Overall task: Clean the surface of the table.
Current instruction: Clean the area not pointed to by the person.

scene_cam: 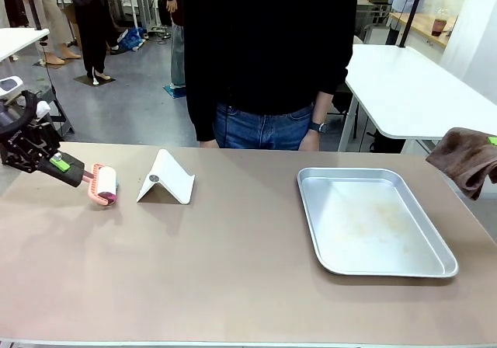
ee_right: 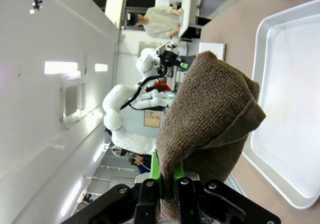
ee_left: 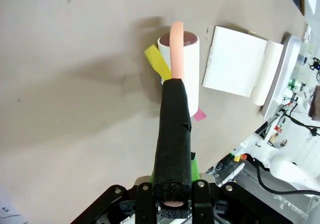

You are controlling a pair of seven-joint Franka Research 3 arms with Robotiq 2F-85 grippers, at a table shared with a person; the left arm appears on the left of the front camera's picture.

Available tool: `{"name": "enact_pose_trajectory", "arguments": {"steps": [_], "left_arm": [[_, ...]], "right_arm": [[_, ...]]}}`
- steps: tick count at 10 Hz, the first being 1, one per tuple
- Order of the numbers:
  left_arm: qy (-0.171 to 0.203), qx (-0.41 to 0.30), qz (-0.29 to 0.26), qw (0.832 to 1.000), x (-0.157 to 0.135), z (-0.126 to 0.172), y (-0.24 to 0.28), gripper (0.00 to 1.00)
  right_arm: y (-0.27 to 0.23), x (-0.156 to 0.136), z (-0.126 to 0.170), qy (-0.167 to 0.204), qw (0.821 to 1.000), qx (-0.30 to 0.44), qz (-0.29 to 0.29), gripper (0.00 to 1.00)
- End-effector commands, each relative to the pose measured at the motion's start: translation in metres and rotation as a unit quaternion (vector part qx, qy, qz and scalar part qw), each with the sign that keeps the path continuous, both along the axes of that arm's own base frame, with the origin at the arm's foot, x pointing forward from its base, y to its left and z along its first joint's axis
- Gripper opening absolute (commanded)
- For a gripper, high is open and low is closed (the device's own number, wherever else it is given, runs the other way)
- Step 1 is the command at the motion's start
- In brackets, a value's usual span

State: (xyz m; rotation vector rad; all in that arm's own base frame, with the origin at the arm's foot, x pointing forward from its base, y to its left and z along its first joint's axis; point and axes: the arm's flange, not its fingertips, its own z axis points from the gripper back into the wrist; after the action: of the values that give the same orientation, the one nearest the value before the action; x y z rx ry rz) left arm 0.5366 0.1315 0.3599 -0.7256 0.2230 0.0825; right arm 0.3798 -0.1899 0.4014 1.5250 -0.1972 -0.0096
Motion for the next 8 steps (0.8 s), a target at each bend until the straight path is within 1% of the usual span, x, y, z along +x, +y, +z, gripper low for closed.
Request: {"name": "enact_pose_trajectory", "arguments": {"steps": [1,2,3,5,8], "left_arm": [[0.011,-0.017,0.027,0.999,0.001,0.002,-0.007,0.22],[0.015,-0.038,0.031,0.999,0.005,0.008,-0.007,0.22],[0.008,-0.045,0.038,0.998,0.009,0.015,-0.003,0.22],[-0.020,-0.071,0.059,0.996,0.012,0.039,0.017,0.22],[-0.053,-0.117,0.054,0.990,-0.003,0.070,0.062,0.22]], "right_arm": [[0.001,-0.002,0.003,-0.003,1.000,0.001,0.002,0.11],[0.001,-0.002,0.003,-0.003,1.000,0.001,0.002,0.11],[0.001,-0.002,0.003,-0.003,1.000,0.001,0.002,0.11],[0.001,-0.002,0.003,-0.003,1.000,0.001,0.002,0.11],[0.001,-0.002,0.003,-0.003,1.000,0.001,0.002,0.11]]}}
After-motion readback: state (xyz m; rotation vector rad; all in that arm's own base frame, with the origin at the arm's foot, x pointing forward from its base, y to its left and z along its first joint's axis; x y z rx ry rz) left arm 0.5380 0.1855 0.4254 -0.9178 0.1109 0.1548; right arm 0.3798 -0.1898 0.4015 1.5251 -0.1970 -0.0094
